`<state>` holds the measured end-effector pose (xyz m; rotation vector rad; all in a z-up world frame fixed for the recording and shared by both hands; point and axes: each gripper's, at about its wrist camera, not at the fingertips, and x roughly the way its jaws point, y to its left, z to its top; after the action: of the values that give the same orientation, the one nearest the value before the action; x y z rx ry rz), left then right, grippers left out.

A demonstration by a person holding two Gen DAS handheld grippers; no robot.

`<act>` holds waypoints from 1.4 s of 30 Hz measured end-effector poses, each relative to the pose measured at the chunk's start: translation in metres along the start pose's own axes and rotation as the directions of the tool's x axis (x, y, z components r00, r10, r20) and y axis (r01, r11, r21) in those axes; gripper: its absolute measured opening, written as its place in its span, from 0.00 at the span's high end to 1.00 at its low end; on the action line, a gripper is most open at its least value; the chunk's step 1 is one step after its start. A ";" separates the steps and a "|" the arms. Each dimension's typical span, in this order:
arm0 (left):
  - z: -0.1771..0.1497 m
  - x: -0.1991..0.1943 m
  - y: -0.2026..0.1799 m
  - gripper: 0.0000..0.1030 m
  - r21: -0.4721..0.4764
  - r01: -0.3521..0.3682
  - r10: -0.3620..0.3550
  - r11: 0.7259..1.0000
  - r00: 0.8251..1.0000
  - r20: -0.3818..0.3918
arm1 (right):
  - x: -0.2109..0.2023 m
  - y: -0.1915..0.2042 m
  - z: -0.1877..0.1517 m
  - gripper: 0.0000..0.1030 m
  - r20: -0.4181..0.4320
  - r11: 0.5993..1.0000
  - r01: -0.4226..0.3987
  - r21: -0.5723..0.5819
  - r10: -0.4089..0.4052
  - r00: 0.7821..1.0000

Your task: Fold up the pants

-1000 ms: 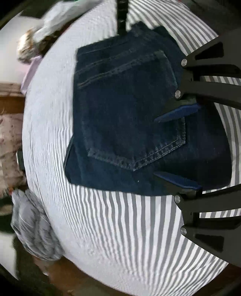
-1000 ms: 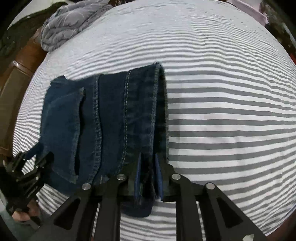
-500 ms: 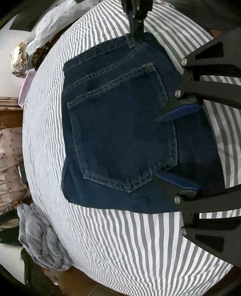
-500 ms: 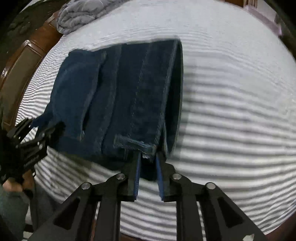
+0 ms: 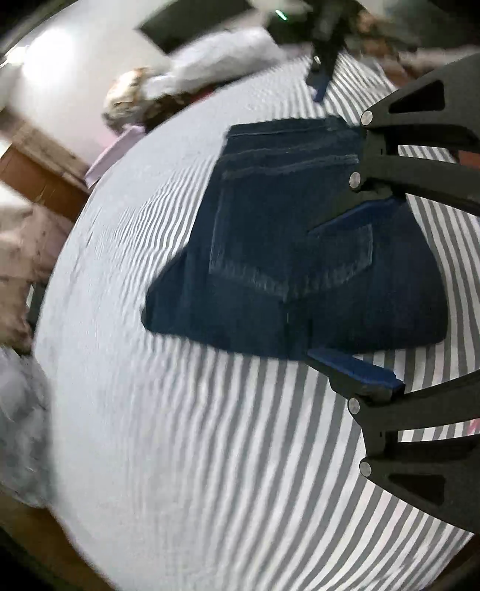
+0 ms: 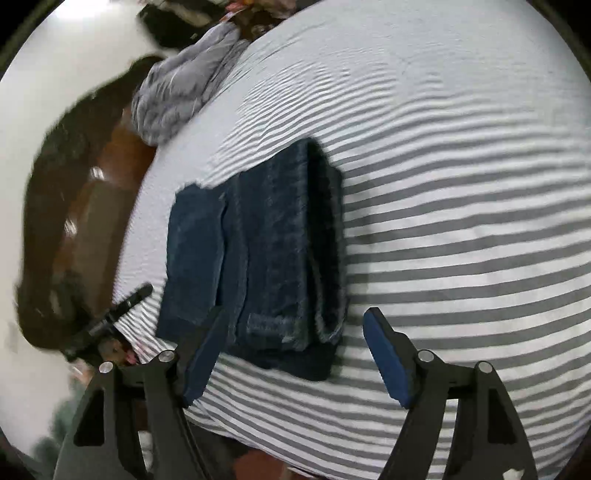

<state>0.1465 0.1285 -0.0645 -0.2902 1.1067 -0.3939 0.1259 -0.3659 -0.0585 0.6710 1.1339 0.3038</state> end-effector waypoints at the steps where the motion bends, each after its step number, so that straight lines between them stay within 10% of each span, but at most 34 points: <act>1: 0.002 0.002 0.011 0.38 -0.032 0.031 -0.031 0.999 0.999 -0.013 | 0.004 -0.011 0.003 0.28 -0.007 0.999 -0.032 0.040 0.032 0.999; 13: 0.005 0.050 0.062 0.36 -0.194 0.115 -0.136 0.974 0.986 -0.100 | 0.053 -0.052 0.016 0.28 -0.067 0.977 -0.174 0.124 0.184 0.981; 23: 0.008 0.049 0.060 0.36 -0.187 0.168 -0.184 0.968 0.980 -0.074 | 0.099 -0.009 0.019 0.28 -0.156 0.976 -0.215 -0.031 0.207 0.966; 31: 0.004 0.038 0.067 0.37 -0.273 0.327 -0.345 0.905 0.938 -0.020 | 0.100 -0.018 0.015 0.44 -0.146 0.970 -0.242 0.005 0.240 0.960; 42: 0.006 0.060 0.066 0.33 -0.289 0.278 -0.304 0.916 0.951 -0.050 | 0.099 -0.024 0.010 0.44 -0.137 0.969 -0.245 0.001 0.243 0.960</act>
<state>0.1859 0.1605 -0.1378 -0.6992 1.2166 -0.5205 0.1728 -0.3336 -0.1435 0.7872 1.1777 0.5757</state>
